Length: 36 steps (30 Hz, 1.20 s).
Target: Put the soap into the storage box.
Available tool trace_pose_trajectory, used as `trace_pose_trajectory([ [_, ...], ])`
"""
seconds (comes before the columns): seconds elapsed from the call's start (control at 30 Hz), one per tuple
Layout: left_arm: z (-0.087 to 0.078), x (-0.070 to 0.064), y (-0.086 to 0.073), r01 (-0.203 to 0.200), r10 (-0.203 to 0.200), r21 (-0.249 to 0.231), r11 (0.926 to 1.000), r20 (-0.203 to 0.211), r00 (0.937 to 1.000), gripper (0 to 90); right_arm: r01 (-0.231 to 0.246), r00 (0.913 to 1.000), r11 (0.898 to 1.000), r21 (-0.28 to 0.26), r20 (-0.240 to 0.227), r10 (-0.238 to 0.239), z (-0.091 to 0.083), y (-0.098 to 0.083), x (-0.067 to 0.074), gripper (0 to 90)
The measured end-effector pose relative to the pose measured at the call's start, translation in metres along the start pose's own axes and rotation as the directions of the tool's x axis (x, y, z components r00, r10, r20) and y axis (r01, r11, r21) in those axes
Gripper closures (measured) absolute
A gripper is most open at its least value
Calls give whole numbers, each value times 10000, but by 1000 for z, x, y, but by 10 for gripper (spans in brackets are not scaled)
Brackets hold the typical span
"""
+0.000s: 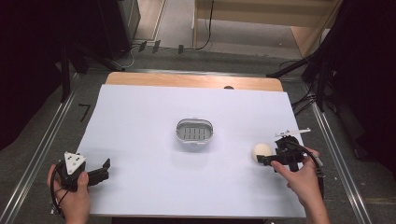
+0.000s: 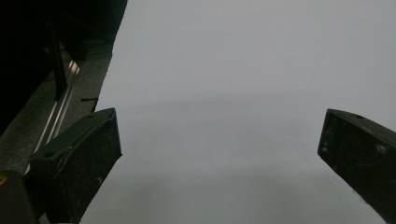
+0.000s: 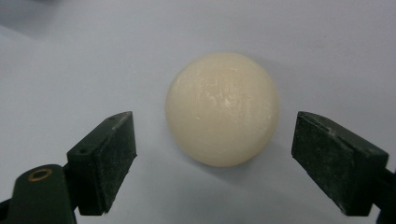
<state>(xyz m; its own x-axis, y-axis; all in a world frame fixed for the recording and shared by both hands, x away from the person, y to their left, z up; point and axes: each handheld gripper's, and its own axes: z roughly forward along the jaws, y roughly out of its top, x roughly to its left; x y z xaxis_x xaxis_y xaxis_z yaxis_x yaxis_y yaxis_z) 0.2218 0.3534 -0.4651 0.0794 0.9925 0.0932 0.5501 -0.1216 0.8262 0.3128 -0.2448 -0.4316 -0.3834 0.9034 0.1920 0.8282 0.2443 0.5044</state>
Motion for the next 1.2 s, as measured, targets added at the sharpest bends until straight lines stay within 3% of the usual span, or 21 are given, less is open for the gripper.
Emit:
trace_pose_trajectory([
  [0.23,0,1,0,28,-28,-26,10000,141,9999,0,-149,9992,9996,-250,376,159,15,-6,-2,149],
  [0.4,0,1,0,-23,22,26,10000,185,9998,0,-44,9993,9992,-394,371,58,22,-9,1,185],
  [0.47,0,1,0,-23,23,8,10000,202,9998,0,140,9983,9991,-399,576,-117,26,-9,4,194],
  [0.6,0,1,0,-59,59,28,10000,216,9998,0,63,9966,9983,-574,828,-16,28,-10,6,241],
  [0.77,0,1,0,-35,35,-19,10000,253,9997,0,-86,9975,9972,-737,700,137,30,-12,4,238],
  [0.93,0,1,0,-74,73,39,10000,269,9996,0,14,9962,9964,-853,868,60,34,-14,6,236],
  [0.97,0,1,0,-51,51,9,10000,284,9996,0,152,9938,9957,-909,1109,-50,37,-15,8,239],
  [1.2,0,1,0,-80,78,52,10000,310,9995,0,170,9939,9933,-1143,1100,-44,38,-15,8,246],
])
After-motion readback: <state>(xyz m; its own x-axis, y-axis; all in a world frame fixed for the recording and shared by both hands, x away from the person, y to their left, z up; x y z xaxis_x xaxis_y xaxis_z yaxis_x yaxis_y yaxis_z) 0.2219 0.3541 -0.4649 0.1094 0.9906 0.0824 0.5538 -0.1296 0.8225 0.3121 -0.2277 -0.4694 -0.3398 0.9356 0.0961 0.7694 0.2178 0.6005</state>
